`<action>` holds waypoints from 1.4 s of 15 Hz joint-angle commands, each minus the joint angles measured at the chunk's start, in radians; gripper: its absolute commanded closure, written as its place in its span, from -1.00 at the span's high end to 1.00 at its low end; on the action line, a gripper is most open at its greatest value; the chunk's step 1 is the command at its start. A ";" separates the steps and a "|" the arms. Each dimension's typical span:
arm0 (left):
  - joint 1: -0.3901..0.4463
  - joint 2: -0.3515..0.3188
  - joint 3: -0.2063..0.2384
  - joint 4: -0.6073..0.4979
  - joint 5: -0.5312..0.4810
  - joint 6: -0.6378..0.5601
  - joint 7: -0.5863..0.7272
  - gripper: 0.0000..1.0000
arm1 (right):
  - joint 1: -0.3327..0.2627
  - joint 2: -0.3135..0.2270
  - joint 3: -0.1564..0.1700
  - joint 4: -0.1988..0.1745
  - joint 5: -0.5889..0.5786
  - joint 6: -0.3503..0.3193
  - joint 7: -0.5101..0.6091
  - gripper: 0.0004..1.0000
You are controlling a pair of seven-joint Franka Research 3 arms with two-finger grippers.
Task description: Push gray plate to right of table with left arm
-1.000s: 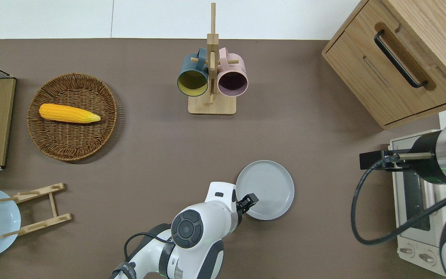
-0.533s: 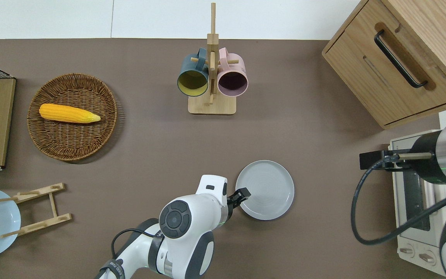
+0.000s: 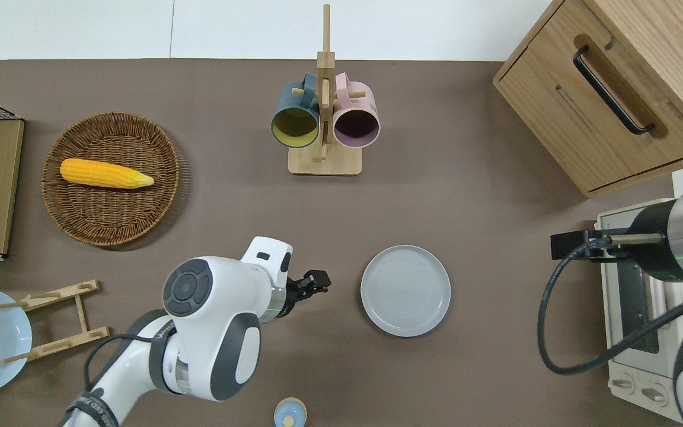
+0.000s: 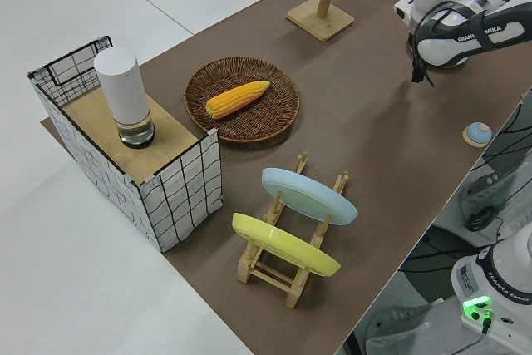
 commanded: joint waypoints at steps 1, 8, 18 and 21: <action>0.060 -0.048 0.081 0.057 0.145 -0.196 0.101 0.97 | -0.025 -0.027 0.015 -0.027 0.022 0.000 0.010 0.99; 0.081 -0.054 0.224 0.238 0.332 -0.487 0.200 0.97 | -0.025 -0.027 0.015 -0.027 0.022 0.000 0.010 0.99; 0.112 -0.069 0.291 0.493 0.494 -0.653 0.330 0.98 | -0.025 -0.027 0.015 -0.027 0.022 -0.001 0.010 0.99; 0.112 -0.069 0.310 0.573 0.492 -0.653 0.332 0.98 | -0.025 -0.027 0.015 -0.027 0.022 0.000 0.010 0.99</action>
